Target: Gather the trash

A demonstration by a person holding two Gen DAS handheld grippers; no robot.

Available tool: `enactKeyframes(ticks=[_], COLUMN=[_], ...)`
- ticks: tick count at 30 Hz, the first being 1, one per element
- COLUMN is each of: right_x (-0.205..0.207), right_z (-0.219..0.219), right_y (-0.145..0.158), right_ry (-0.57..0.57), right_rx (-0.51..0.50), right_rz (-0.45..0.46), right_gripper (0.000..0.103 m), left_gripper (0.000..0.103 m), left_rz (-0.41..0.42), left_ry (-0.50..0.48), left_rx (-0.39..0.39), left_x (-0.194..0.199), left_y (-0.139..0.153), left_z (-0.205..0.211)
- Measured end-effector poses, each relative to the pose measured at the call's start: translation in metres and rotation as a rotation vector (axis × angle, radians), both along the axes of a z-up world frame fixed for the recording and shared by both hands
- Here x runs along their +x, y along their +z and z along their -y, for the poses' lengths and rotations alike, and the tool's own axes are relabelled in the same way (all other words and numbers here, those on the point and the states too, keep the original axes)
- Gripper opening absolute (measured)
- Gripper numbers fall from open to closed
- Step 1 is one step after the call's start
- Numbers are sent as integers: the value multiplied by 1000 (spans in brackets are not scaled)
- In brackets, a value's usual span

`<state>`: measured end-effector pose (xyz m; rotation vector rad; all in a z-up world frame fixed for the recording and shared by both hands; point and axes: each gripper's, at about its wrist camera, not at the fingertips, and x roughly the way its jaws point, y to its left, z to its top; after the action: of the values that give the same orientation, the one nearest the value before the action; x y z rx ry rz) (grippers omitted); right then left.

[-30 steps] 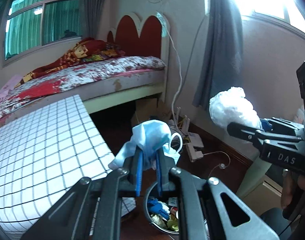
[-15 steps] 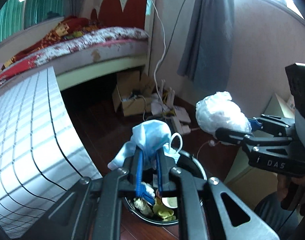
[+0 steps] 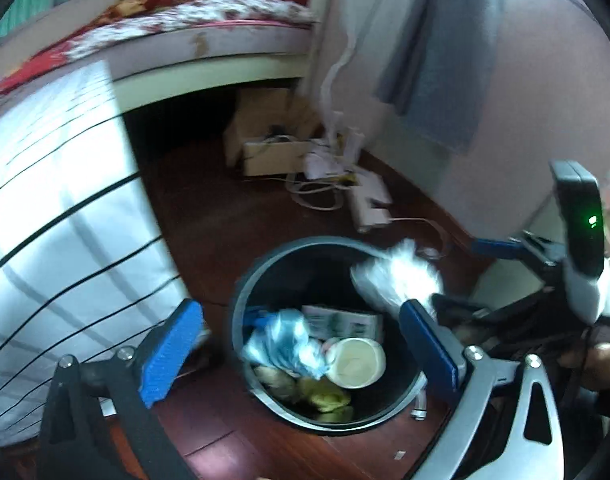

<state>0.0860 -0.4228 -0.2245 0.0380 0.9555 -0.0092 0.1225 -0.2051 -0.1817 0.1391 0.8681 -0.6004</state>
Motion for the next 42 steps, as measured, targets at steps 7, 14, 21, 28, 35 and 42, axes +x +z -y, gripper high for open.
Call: enactKeyframes(ticks=[7,14,21,28,35,42], right_x=[-11,-17,-21,-30,-55,-94], right_z=[3,-12,-25,-48,-88,-129], right_y=[-6,4,17,64,131,188], right_ry=[-67,-73,-72,-113,-123,-95], right_rx=[-17,-11,-5,-32,-50,-65], right_rz=[-13,10,28,48,94,183], right_gripper=[102,102,102,102,102,102], left_gripper=[102,102,102,102,102,102], left_rz=[25,55,92,139,217,301], left_ry=[57,91,117,211,299,383], left_rx=[94,96,95,129,161,96], left_x=[-6,-8,-12,-23,-63,-113], left_y=[-9,-5,9,52,106,162], left_z=[-4,-8,-18,-46,-84,-132])
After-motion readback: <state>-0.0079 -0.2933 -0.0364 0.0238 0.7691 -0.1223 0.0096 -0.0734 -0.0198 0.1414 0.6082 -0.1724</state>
